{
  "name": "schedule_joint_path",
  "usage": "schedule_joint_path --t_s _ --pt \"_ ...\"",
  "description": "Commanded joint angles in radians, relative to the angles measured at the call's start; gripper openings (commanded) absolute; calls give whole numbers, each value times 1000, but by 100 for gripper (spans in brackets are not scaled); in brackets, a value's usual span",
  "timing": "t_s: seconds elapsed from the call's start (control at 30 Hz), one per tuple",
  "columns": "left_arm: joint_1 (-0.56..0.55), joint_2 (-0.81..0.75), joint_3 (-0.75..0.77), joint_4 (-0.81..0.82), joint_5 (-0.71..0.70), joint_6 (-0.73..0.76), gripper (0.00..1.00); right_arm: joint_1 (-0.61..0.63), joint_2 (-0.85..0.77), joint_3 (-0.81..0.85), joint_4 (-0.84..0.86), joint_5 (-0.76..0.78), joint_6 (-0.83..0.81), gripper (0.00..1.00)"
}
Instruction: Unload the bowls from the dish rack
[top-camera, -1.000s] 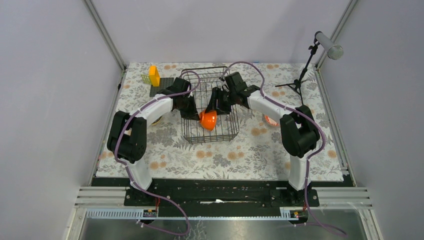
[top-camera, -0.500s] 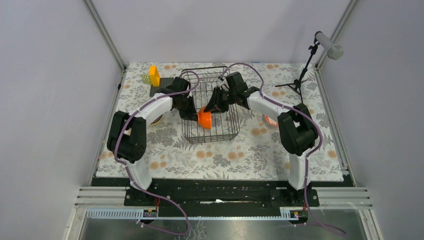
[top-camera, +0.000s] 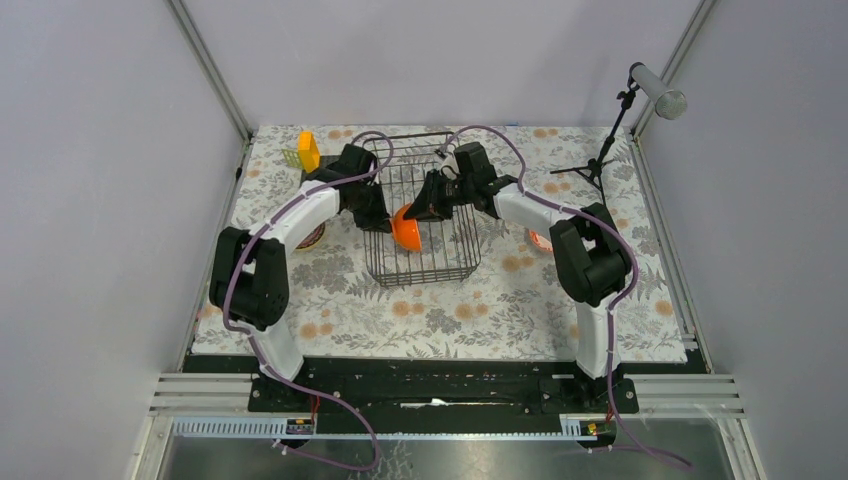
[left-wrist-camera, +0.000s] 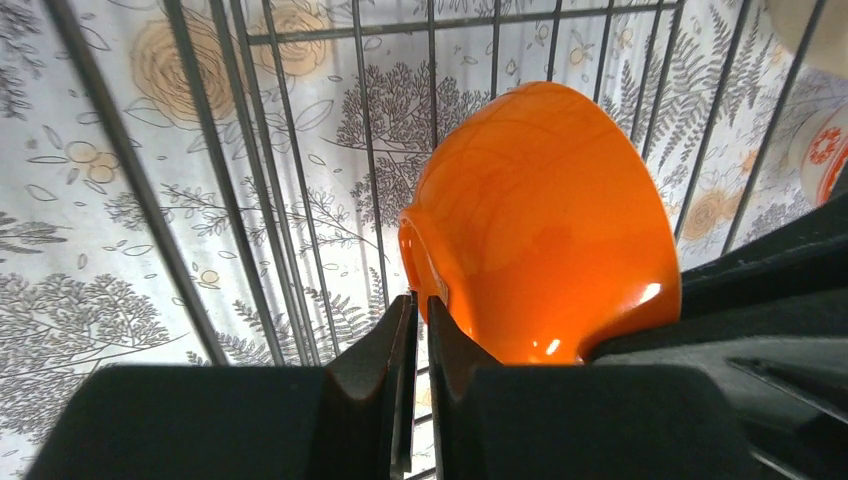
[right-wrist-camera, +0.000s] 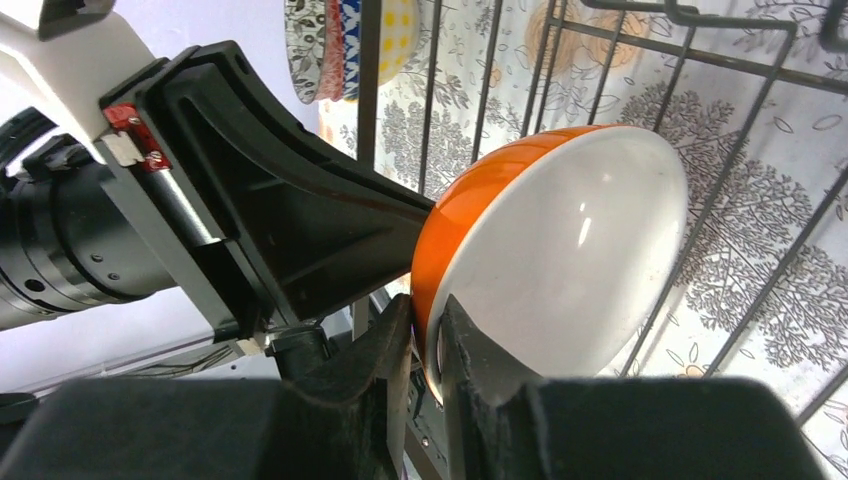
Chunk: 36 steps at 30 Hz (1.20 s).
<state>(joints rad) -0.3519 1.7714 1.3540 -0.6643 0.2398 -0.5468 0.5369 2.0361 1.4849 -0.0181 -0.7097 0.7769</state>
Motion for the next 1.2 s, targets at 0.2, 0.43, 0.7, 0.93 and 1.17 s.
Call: schedule_joint_path --t_s 0.2,0.43,0.7,0.93,1.17 --pt "18 -113 135 -55 -33 -20 14 -11 -8 -8 242 -130 144 0" --pt "31 -173 156 -83 -67 -31 15 -11 -25 -19 323 -148 207 0" --pt "34 -264 141 -74 -154 -43 19 -11 -112 40 194 -84 111 0" --pt "34 -397 44 13 -212 -55 22 -12 -236 73 -54 27 -86 0" --pt "34 -492 -40 80 -221 -60 23 -11 -417 24 -222 233 -234 0"
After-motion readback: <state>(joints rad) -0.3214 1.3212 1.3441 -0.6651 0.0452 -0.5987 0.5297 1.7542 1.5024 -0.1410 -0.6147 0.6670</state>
